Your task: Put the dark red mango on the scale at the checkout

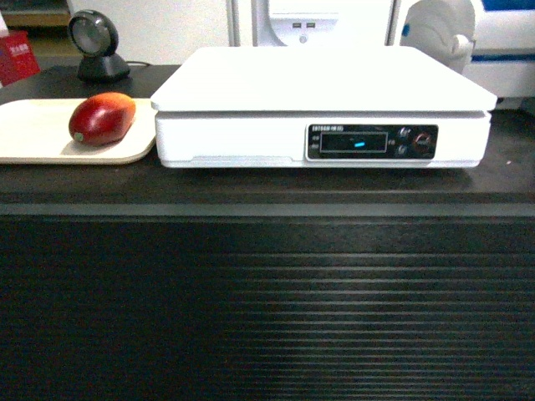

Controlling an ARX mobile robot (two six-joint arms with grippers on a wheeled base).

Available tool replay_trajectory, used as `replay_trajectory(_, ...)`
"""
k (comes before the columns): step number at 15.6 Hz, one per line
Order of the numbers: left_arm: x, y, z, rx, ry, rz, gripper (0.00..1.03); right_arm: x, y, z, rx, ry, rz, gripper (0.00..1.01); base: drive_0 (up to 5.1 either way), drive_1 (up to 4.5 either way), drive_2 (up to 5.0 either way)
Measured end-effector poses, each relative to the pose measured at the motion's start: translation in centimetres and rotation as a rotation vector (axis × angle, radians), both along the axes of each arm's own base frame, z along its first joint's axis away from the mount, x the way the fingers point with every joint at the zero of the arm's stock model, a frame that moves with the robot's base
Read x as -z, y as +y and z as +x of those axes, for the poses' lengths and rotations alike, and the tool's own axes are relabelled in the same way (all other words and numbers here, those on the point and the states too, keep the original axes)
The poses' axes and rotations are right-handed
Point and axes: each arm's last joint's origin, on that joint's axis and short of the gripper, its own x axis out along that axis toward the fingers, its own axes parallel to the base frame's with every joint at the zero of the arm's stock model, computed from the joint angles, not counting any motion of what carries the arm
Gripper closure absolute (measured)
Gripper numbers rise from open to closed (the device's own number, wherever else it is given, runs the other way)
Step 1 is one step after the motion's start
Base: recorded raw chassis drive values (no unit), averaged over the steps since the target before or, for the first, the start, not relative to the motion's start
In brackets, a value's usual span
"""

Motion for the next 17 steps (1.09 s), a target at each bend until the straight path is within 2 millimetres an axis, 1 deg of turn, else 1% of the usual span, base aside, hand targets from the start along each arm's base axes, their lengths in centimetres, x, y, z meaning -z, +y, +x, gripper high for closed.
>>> replay_trajectory(17, -0.01, 0.00, 0.00, 0.002, 0.000, 0.000, 0.05, 0.01, 0.00, 0.00, 0.000, 0.001, 0.000, 0.03, 0.0, 0.00, 0.0)
